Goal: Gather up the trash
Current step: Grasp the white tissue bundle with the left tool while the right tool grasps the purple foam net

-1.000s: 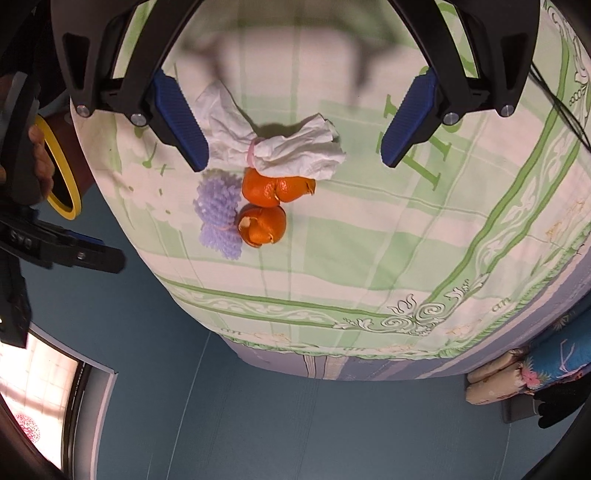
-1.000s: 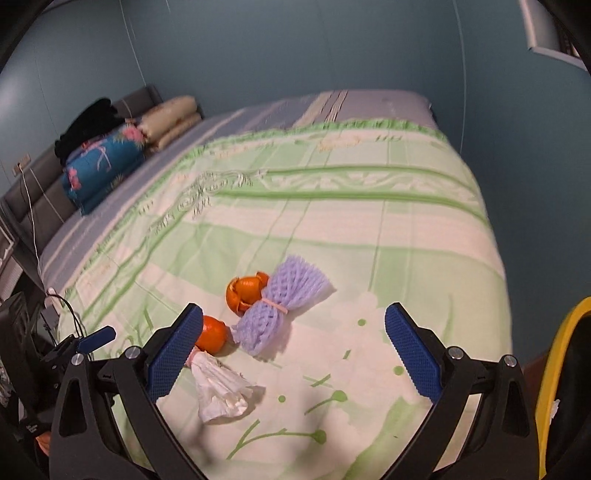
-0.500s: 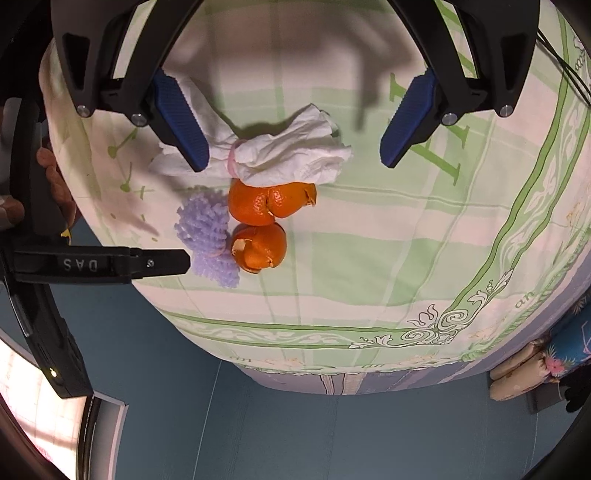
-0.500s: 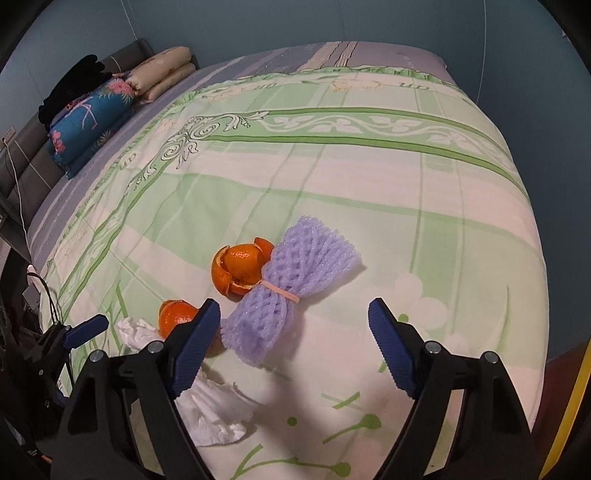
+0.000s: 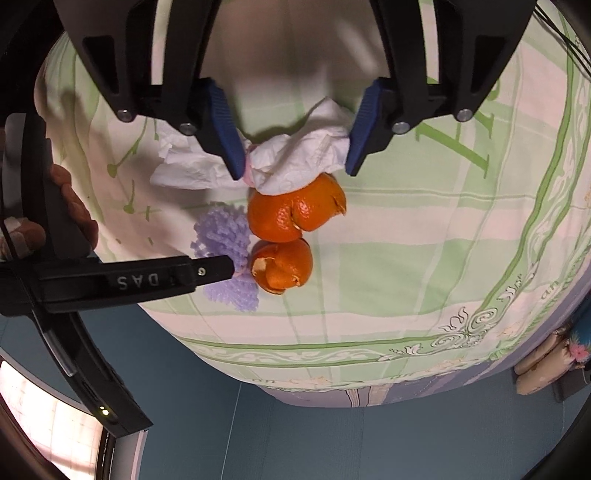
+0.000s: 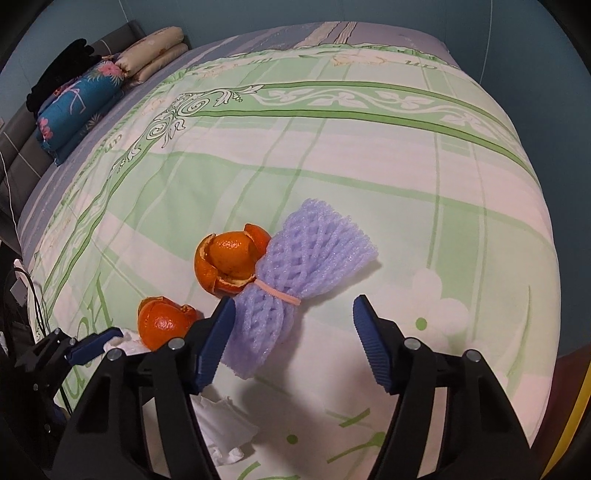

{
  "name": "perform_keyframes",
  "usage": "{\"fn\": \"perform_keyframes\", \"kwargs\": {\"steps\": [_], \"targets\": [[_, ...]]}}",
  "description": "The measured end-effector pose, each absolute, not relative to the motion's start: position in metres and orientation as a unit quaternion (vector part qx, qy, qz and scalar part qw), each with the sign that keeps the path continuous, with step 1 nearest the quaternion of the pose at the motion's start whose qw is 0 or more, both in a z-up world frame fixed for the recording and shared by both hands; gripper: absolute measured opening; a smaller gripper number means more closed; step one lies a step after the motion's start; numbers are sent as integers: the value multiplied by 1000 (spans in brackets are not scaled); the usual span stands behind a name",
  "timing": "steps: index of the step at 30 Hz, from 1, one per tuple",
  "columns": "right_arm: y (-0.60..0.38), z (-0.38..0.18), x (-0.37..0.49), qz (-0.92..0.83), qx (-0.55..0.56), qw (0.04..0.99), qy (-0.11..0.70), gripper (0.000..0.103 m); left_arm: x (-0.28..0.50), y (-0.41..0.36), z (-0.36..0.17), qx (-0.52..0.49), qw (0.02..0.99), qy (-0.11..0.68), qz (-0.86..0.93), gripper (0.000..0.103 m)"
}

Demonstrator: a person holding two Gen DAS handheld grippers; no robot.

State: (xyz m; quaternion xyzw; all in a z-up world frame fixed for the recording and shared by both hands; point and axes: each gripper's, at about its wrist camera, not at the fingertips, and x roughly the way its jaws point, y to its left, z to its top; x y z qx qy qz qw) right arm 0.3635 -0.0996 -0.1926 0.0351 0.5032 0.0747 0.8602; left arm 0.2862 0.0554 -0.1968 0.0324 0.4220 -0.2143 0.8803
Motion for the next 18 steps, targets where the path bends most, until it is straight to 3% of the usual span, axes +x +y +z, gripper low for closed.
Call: {"fn": "perform_keyframes", "kwargs": {"steps": [5, 9, 11, 18], "targets": [[-98, -198, 365, 77, 39, 855, 511, 43, 280, 48, -199, 52, 878, 421, -222, 33], [-98, -196, 363, 78, 48, 857, 507, 20, 277, 44, -202, 60, 876, 422, -227, 23], [-99, -192, 360, 76, 43, 861, 501, 15, 275, 44, -200, 61, 875, 421, -232, 16], [-116, -174, 351, 54, 44, 880, 470, 9, 269, 40, -200, 54, 872, 418, -249, 15]]}}
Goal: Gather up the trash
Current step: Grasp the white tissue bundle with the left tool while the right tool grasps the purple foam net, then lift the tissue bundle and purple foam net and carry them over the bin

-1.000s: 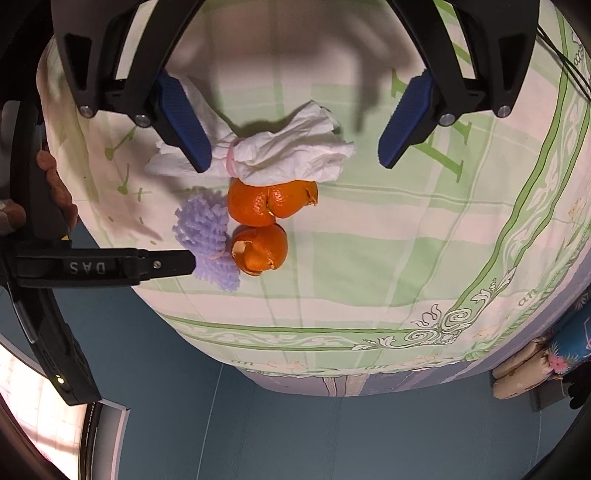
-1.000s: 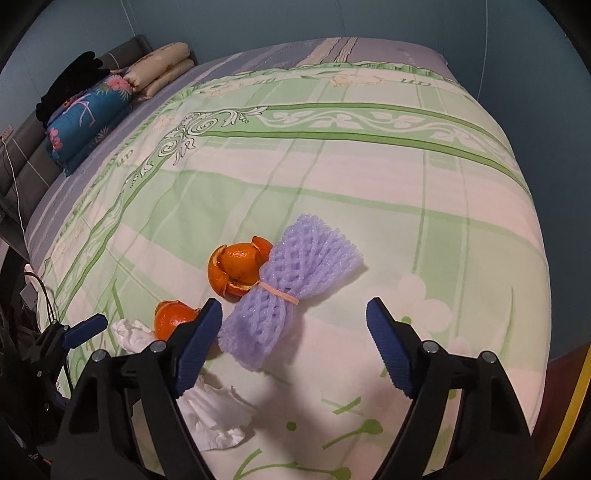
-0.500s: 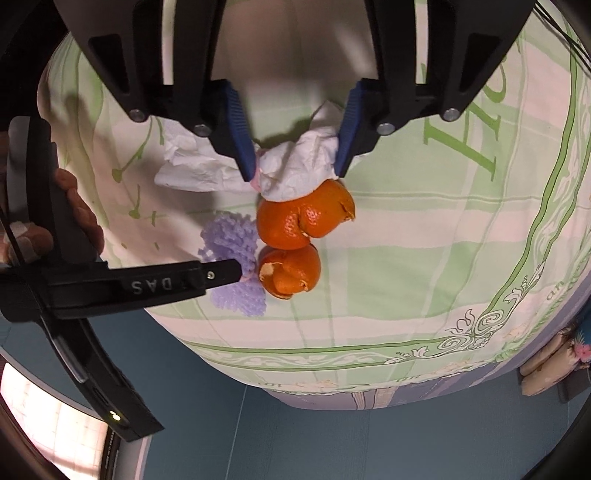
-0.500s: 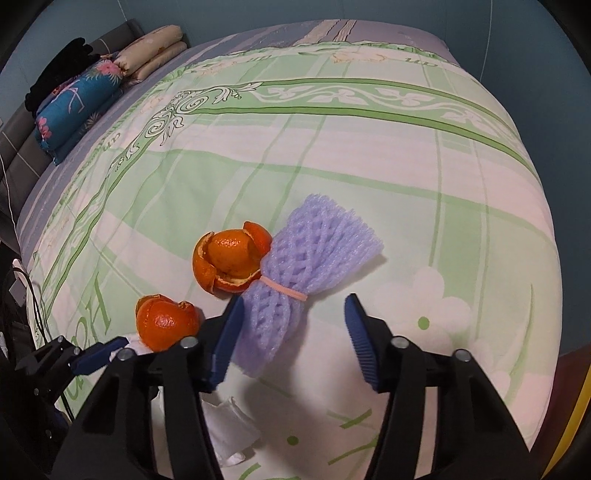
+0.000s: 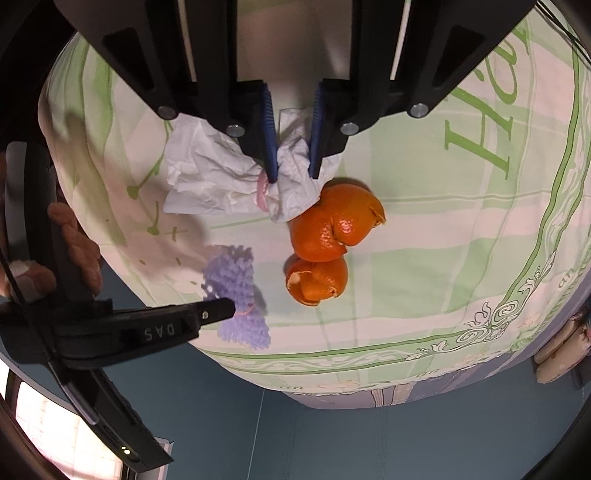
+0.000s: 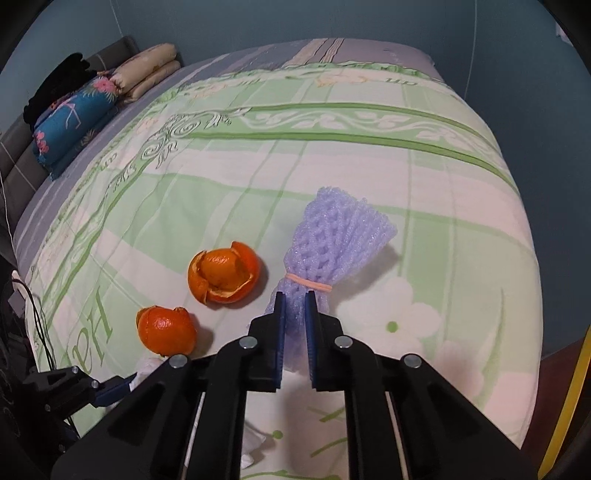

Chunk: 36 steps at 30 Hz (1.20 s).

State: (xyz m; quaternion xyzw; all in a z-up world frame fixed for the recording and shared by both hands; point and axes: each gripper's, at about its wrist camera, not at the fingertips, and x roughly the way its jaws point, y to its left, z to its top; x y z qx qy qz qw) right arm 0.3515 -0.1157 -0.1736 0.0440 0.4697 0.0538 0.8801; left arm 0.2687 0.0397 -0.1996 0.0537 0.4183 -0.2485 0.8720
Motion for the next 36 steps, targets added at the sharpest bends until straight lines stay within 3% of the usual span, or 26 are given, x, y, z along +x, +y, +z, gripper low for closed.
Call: {"fn": "perform_keyframes", "kwargs": {"steps": [21, 36], "targets": [[-194, -105, 277, 77, 110, 904, 405, 8, 232, 19, -158, 19, 883, 379, -277, 12], [-271, -30, 184, 88, 178, 936, 289, 8, 186, -34, -72, 29, 911, 302, -278, 12]]}}
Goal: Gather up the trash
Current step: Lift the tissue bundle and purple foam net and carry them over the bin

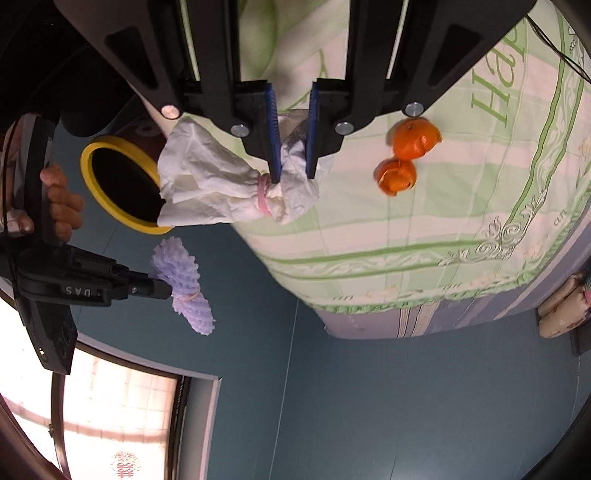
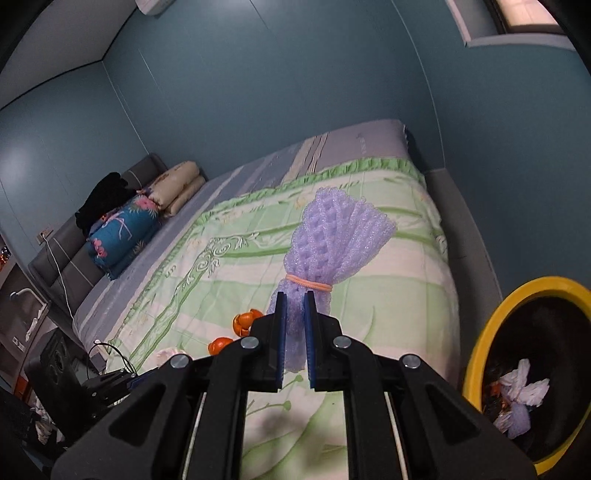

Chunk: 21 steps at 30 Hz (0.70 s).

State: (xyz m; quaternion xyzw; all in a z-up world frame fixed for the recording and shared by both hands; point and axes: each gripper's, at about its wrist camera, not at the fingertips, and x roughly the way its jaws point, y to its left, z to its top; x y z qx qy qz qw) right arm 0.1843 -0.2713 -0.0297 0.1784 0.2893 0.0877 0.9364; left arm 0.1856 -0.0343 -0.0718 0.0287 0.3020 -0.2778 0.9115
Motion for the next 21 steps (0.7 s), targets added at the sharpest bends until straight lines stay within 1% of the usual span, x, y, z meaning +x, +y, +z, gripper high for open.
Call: {"fn": "perform_keyframes", "kwargs": {"steps": [7, 21], "targets": [[-299, -9, 155, 62, 169, 948, 262, 8, 173, -67, -48, 45, 911, 284, -295, 12], [-371, 2, 103, -18, 168, 962, 215, 8, 169, -135, -35, 72, 904, 272, -323, 12]]}}
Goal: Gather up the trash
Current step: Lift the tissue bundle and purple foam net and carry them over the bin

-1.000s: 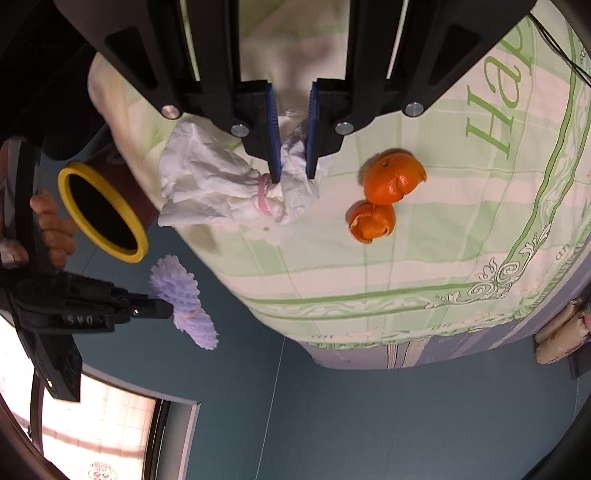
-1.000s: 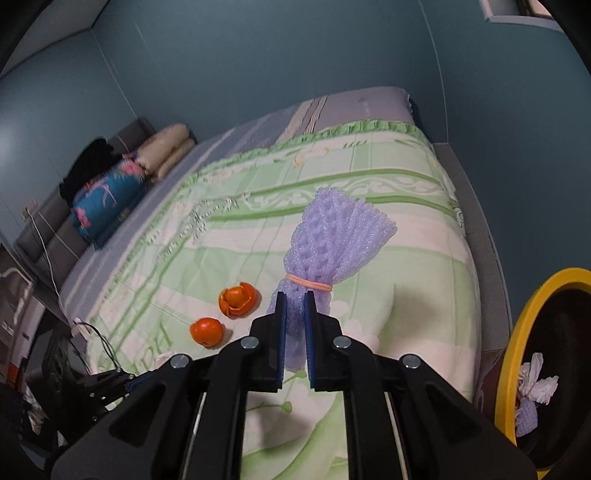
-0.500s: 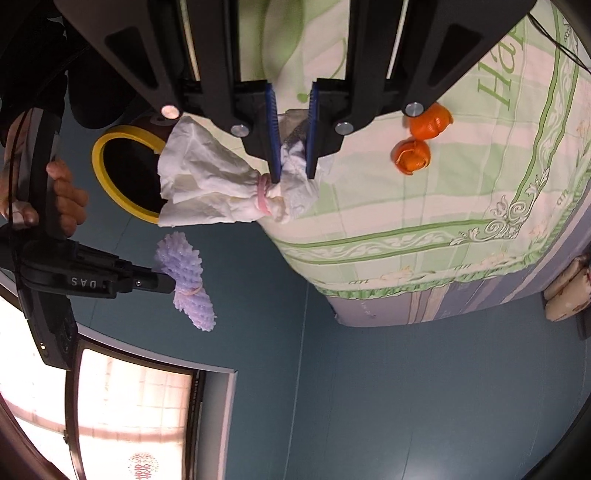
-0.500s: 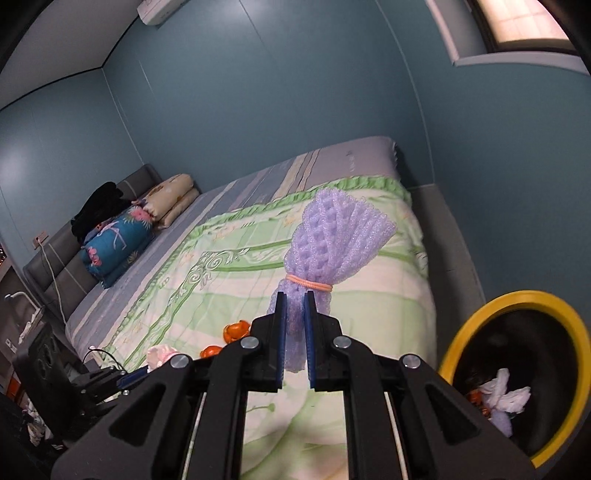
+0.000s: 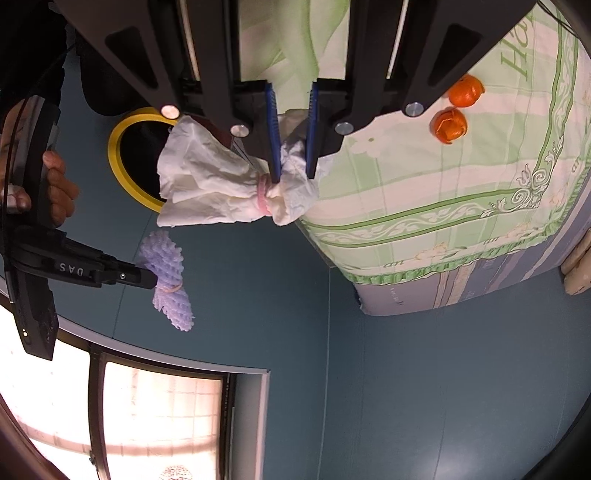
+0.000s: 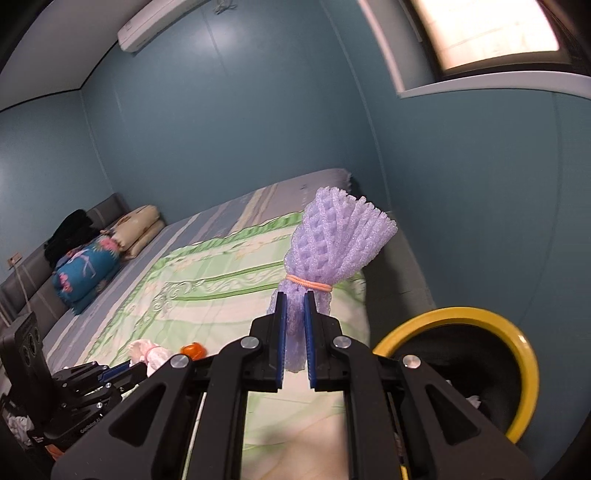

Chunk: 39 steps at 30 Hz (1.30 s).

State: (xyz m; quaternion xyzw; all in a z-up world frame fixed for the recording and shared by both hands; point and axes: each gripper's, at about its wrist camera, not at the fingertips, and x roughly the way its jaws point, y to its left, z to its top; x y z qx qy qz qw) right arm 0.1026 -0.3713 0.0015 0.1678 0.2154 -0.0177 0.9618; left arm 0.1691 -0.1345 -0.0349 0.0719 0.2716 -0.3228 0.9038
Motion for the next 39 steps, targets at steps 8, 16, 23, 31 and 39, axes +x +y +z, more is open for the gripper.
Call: {"fn": "perform_keyframes", "kwargs": {"steps": [8, 16, 23, 31, 39], "targets": [[-402, -9, 79, -81, 154, 965, 198, 8, 169, -185, -38, 95, 893, 266, -351, 12], [-439, -33, 66, -137, 152, 956, 208, 8, 171, -243, -48, 124, 878, 266, -379, 12], [-466, -60, 66, -172, 158, 944, 233, 8, 179, -288, -67, 136, 865, 281, -393, 12], [-489, -90, 73, -195, 178, 928, 263, 8, 187, -327, -102, 147, 845, 316, -406, 13], [-504, -114, 89, -205, 195, 913, 293, 9, 197, -346, -140, 138, 824, 365, -412, 13]]}}
